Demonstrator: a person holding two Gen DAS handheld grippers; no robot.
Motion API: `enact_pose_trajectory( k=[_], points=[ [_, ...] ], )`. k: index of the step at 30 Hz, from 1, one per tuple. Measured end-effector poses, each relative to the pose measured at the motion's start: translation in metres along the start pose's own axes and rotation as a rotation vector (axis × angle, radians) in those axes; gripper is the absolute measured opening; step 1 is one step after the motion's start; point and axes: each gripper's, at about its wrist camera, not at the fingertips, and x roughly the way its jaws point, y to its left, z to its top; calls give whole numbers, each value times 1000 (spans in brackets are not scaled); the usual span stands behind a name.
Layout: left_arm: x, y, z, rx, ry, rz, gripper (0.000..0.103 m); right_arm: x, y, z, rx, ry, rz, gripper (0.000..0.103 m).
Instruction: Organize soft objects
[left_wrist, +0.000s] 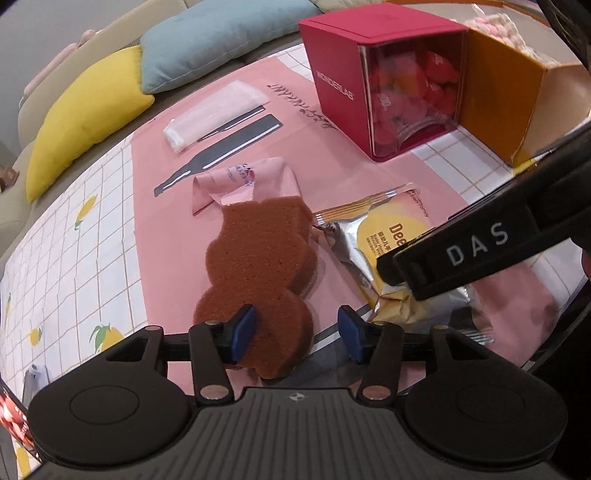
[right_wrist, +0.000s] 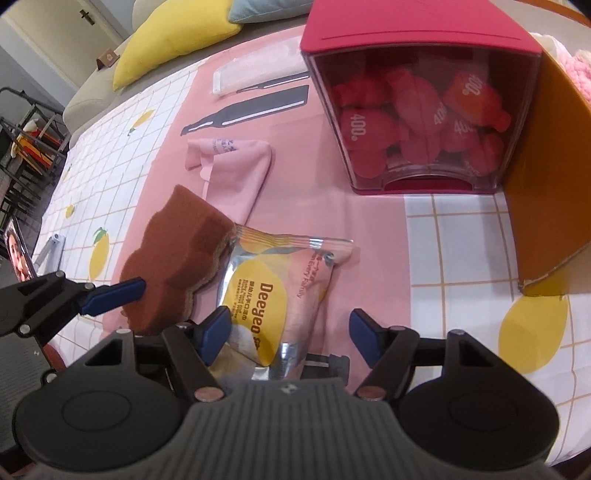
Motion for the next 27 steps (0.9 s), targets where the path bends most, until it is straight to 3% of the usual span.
enact_pose_trajectory(
  k=[2, 4, 6, 7, 8, 11, 13, 19, 27],
  points=[
    [3, -3, 0, 22, 1, 14, 61, 2, 4, 0, -28, 2, -12, 74],
    [5, -5, -1, 41, -3, 20, 62, 3, 6, -1, -48, -1, -11, 69],
    [5, -6, -2, 52, -3, 20, 60, 1, 9, -2, -75, -10, -4, 58],
    [5, -6, -2, 51, -4, 16, 58, 0, 11, -2, -93, -18, -2, 41],
    [5, -6, -2, 52, -4, 21, 56, 0, 13, -3, -106, -19, 19, 37],
    [4, -6, -3, 59, -10, 53, 36, 0, 18, -4, -135, -27, 12, 28],
    [2, -1, -2, 38, -14, 48, 31, -3, 18, -3, -130, -41, 12, 19],
    [-6, 5, -1, -2, -42, 48, 25, -14, 21, -5, -161, -80, 1, 13],
    [-30, 25, 4, -162, -82, -14, 22, -36, 20, -3, -191, -138, -50, 8]
  ],
)
